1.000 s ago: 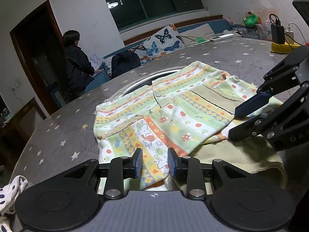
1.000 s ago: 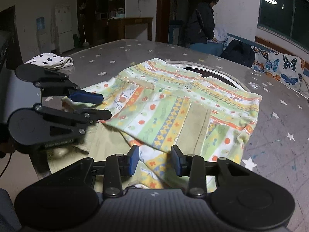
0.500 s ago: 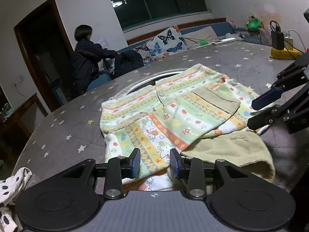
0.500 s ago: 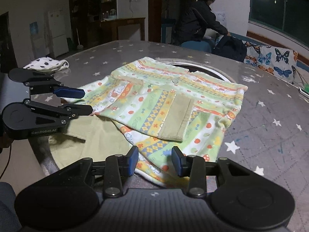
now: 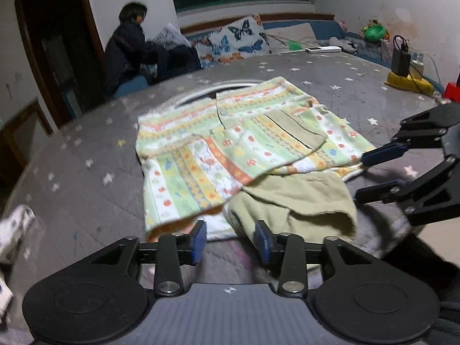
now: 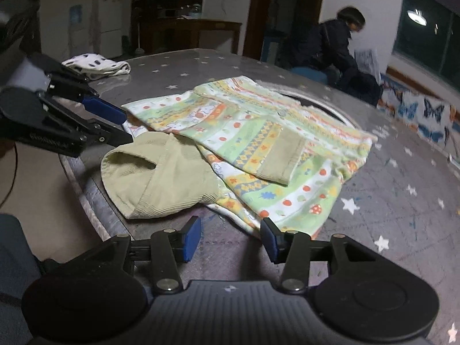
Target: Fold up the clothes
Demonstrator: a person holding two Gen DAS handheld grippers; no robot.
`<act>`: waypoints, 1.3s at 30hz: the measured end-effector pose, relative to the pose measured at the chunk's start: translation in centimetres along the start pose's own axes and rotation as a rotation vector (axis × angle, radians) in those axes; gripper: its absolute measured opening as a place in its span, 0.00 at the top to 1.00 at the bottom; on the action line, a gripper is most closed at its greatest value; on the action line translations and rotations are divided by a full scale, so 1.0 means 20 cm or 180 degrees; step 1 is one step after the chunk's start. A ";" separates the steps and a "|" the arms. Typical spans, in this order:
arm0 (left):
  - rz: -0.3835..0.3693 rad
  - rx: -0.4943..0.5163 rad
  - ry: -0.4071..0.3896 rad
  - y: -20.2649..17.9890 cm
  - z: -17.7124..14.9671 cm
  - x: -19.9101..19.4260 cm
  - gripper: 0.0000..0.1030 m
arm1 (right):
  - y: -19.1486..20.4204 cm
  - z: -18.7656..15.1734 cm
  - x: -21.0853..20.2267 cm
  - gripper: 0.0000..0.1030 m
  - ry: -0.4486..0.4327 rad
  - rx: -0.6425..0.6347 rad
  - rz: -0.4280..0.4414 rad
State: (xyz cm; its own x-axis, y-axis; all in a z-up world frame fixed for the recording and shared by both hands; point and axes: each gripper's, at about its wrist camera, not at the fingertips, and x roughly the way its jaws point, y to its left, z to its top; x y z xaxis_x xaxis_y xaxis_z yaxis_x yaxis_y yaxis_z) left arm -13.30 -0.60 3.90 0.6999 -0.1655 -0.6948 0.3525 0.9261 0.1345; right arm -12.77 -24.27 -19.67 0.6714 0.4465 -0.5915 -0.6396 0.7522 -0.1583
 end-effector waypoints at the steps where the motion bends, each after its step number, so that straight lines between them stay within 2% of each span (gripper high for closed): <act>1: -0.0048 -0.0039 0.0020 0.00 0.00 -0.01 0.55 | 0.01 0.00 0.00 0.54 -0.0012 -0.0022 -0.0003; 9: -0.0392 -0.0207 0.0153 0.00 0.03 -0.01 0.53 | 0.03 0.02 0.02 0.54 -0.0081 -0.0103 0.0069; 11: -0.0424 -0.0183 0.0125 0.00 0.03 -0.03 0.46 | 0.04 0.02 0.02 0.54 -0.0095 -0.0127 0.0086; 14: -0.0441 -0.0129 0.0175 -0.01 0.04 0.00 0.46 | 0.04 0.02 0.03 0.53 -0.0117 -0.0140 0.0109; 15: -0.0451 -0.0118 0.0193 -0.02 0.04 0.00 0.48 | 0.04 0.02 0.03 0.53 -0.0124 -0.0136 0.0114; 16: -0.0461 -0.0108 0.0211 -0.02 0.04 0.01 0.67 | 0.04 0.02 0.04 0.53 -0.0132 -0.0133 0.0116; 17: -0.0472 -0.0098 0.0229 -0.03 0.04 0.02 0.77 | 0.04 0.02 0.04 0.53 -0.0140 -0.0132 0.0119; 18: -0.0482 -0.0088 0.0246 -0.03 0.04 0.03 0.78 | 0.04 0.02 0.04 0.53 -0.0147 -0.0135 0.0122; 20: -0.0488 -0.0089 0.0173 -0.02 0.07 0.01 0.89 | 0.05 0.02 0.04 0.53 -0.0166 -0.0150 0.0134; 28: -0.0496 -0.0140 -0.0185 0.04 0.19 -0.05 0.93 | 0.05 0.04 0.07 0.52 -0.0244 -0.0158 0.0189; 33: -0.0477 -0.0150 -0.0291 0.07 0.23 -0.03 0.91 | 0.05 0.08 0.13 0.56 -0.0360 -0.0004 0.0180; 35: -0.0450 -0.0101 -0.0332 0.08 0.21 -0.04 0.88 | 0.04 0.11 0.13 0.70 -0.0399 0.0120 0.0241; 36: -0.0436 -0.0076 -0.0353 0.08 0.20 -0.04 0.83 | 0.03 0.13 0.13 0.73 -0.0422 0.0186 0.0281; 38: -0.0403 -0.0030 -0.0398 0.10 0.18 -0.06 0.59 | 0.01 0.16 0.13 0.79 -0.0457 0.0274 0.0318; 39: -0.0381 -0.0012 -0.0426 0.10 0.16 -0.07 0.57 | -0.01 0.18 0.13 0.80 -0.0465 0.0306 0.0326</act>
State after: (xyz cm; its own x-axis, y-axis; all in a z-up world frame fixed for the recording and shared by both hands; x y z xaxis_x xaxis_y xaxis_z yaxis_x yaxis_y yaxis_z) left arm -11.52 0.48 7.39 0.7297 -0.3180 -0.6053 0.4362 0.8983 0.0538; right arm -9.65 -21.53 -18.37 0.6564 0.5833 -0.4785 -0.6733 0.7390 -0.0228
